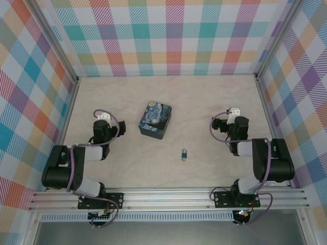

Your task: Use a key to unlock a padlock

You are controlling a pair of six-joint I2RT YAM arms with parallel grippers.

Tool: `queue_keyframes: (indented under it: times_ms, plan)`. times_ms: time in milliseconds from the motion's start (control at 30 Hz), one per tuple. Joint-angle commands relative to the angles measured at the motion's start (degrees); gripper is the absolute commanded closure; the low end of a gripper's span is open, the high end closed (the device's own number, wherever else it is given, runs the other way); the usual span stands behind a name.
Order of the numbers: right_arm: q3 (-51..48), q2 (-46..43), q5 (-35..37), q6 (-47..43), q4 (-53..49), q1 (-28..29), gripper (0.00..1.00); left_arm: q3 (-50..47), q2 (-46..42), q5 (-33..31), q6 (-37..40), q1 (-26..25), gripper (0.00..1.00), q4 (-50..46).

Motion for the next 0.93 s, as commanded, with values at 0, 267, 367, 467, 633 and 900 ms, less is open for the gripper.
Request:
queue_keyframes:
  times_ms: [0,267,367,467,633,900]
  plan:
    - [0.57,-0.04,-1.66,0.90,0.22,-0.21,0.00,-0.20,3.20,4.73,2.95,0.69,0.00,8.66]
    - [0.48,-0.12,-1.48,0.80,0.24,-0.21,0.00,2.08,3.68,3.04,1.70,1.01,0.00,4.60]
    - [0.57,-0.12,-1.51,0.79,0.24,-0.19,0.00,2.06,3.69,2.95,1.70,0.97,0.00,4.60]
    - [0.57,-0.12,-1.68,0.74,0.24,-0.15,0.00,1.93,3.63,2.95,1.87,1.03,0.00,4.74]
    - [0.62,-0.11,-1.68,0.65,0.11,-0.13,0.00,1.91,3.61,2.95,1.87,1.04,0.00,4.79]
    - [0.66,-0.10,-1.66,0.65,0.06,-0.21,0.00,1.93,3.61,2.95,1.84,1.02,0.00,4.82]
